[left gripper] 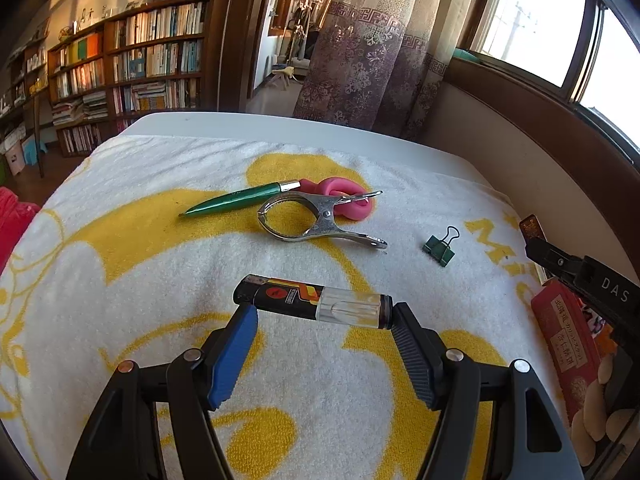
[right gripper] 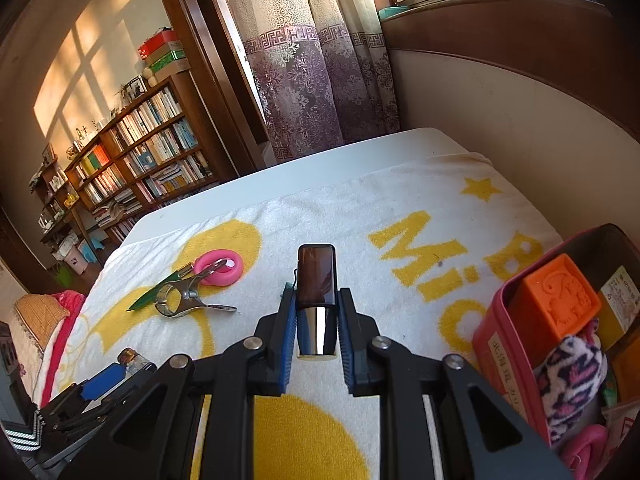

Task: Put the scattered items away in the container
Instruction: 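Carry the lipstick tube toward the tin with the right gripper while the left lifts the black tube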

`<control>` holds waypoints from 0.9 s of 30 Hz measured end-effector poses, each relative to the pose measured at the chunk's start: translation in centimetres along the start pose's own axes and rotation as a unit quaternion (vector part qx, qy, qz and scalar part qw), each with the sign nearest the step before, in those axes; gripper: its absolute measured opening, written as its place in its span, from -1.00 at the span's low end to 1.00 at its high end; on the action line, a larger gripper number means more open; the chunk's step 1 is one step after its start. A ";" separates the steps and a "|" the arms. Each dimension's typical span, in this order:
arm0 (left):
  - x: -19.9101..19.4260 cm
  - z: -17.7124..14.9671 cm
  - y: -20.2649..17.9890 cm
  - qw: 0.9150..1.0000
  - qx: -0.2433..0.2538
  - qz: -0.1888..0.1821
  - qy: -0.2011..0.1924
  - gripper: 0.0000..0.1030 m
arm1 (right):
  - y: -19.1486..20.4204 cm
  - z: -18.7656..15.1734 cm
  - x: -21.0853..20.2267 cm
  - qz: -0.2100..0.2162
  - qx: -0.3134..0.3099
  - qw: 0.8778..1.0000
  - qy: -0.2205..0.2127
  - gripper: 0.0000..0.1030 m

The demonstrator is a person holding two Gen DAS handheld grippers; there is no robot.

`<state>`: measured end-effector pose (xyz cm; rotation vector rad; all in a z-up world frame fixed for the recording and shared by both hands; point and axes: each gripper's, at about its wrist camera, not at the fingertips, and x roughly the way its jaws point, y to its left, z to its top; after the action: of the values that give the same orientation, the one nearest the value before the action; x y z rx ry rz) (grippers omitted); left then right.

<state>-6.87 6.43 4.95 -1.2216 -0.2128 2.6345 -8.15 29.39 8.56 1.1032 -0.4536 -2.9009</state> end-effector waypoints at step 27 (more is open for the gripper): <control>-0.7 -1.4 -2.8 0.999 0.034 -0.024 0.009 0.37 | -8.6 -6.2 -13.4 -0.050 0.081 0.994 -0.054 -0.58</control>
<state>-4.95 9.00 5.16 -1.2017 -0.1467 2.5671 6.81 37.37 10.55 1.0168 -0.6666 -3.0696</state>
